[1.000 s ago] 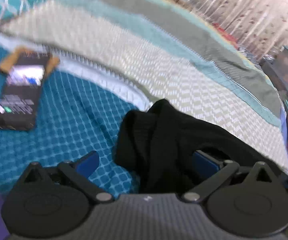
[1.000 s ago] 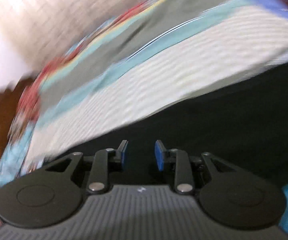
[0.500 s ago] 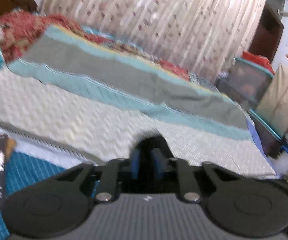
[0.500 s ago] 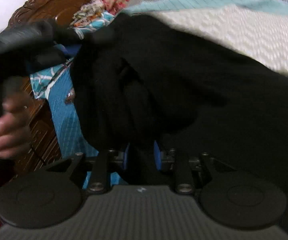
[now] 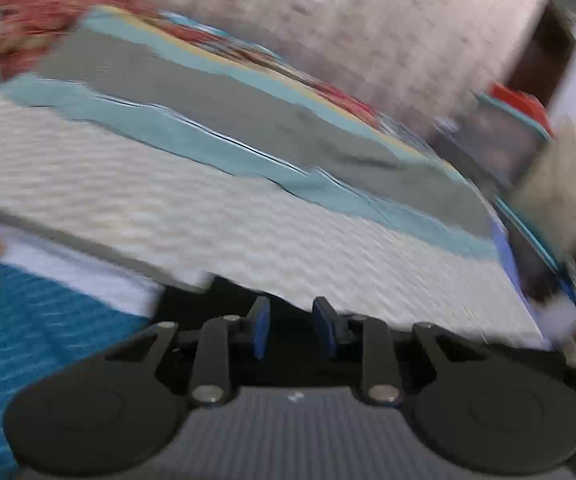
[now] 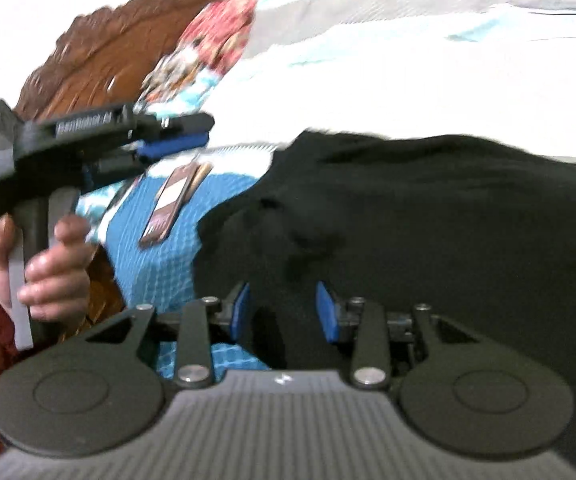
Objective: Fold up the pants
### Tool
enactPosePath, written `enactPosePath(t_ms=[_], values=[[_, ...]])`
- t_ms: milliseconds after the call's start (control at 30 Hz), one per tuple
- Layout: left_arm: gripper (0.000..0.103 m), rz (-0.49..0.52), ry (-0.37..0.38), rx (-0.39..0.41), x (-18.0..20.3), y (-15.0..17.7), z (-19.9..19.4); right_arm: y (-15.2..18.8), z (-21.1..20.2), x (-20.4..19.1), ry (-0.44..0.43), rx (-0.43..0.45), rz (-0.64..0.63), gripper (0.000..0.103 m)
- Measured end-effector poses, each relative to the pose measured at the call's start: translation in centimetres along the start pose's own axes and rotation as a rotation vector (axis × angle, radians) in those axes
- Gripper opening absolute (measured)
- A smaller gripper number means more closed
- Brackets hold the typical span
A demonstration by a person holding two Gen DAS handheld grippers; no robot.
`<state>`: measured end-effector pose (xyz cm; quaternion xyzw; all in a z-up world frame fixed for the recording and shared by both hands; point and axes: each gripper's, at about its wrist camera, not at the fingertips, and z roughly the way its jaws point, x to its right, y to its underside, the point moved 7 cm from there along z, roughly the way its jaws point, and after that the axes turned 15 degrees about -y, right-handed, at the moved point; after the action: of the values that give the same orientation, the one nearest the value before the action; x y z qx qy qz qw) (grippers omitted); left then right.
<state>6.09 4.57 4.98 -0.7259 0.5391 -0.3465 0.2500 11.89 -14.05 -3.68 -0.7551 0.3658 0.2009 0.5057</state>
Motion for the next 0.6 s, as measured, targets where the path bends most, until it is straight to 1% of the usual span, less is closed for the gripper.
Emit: enactPosePath(t_ms=[33,100,133,167,200,233,267,300,333,367,400,433,467,500,533,567,600], values=[[0.025,0.034,0.023,-0.018,1.6,0.5,0.7,0.1,-0.7,0.5,0.021,0.03,0.015,0.04],[0.025,0.084,0.056,-0.069,4.3,1.9,2.3,0.2,-3.6,1.8,0.07,0.107,0.054,0.04],[0.025,0.102,0.059,-0.099,5.3,2.7,3.4,0.4,-4.8,2.6,0.093,0.148,0.082,0.04],[0.025,0.123,0.045,-0.124,6.0,3.6,4.4,0.6,-6.5,3.6,0.119,0.191,0.12,0.04],[0.025,0.153,0.008,-0.137,6.5,4.4,5.2,0.8,-7.3,4.7,0.144,0.222,0.155,0.04],[0.026,0.19,-0.061,-0.142,6.5,5.1,6.3,1.2,-8.8,5.7,0.175,0.251,0.197,0.04],[0.026,0.232,-0.156,-0.147,6.0,5.8,7.5,1.6,-10.4,6.9,0.217,0.273,0.24,0.04],[0.024,0.259,-0.245,-0.161,5.1,6.4,8.6,2.3,-11.9,8.2,0.276,0.288,0.277,0.04],[0.022,0.244,-0.261,-0.179,4.2,6.7,9.5,2.9,-13.4,9.2,0.341,0.294,0.297,0.04],[0.021,0.204,-0.231,-0.176,3.6,6.5,9.5,3.8,-15.1,10.3,0.417,0.298,0.303,0.038],[0.018,0.184,-0.227,-0.189,3.3,6.4,9.5,4.8,-16.9,11.3,0.481,0.308,0.305,0.033],[0.017,0.176,-0.236,-0.199,3.3,6.2,9.3,5.7,-18.6,12.1,0.494,0.338,0.318,0.029],[0.017,0.17,-0.245,-0.205,3.3,5.9,9.1,6.6,-20.5,12.7,0.468,0.389,0.358,0.028],[0.017,0.159,-0.252,-0.211,3.4,5.7,8.7,7.6,-22.7,13.0,0.448,0.456,0.404,0.031],[0.02,0.144,-0.256,-0.218,3.5,5.4,8.3,8.3,-24.6,13.1,0.444,0.522,0.424,0.031],[0.023,0.128,-0.26,-0.222,3.6,5.1,7.9,9.1,-26.9,13.0,0.458,0.602,0.426,0.036],[0.029,0.118,-0.264,-0.22,3.9,4.8,7.3,9.9,-29.0,12.9,0.484,0.672,0.424,0.041]])
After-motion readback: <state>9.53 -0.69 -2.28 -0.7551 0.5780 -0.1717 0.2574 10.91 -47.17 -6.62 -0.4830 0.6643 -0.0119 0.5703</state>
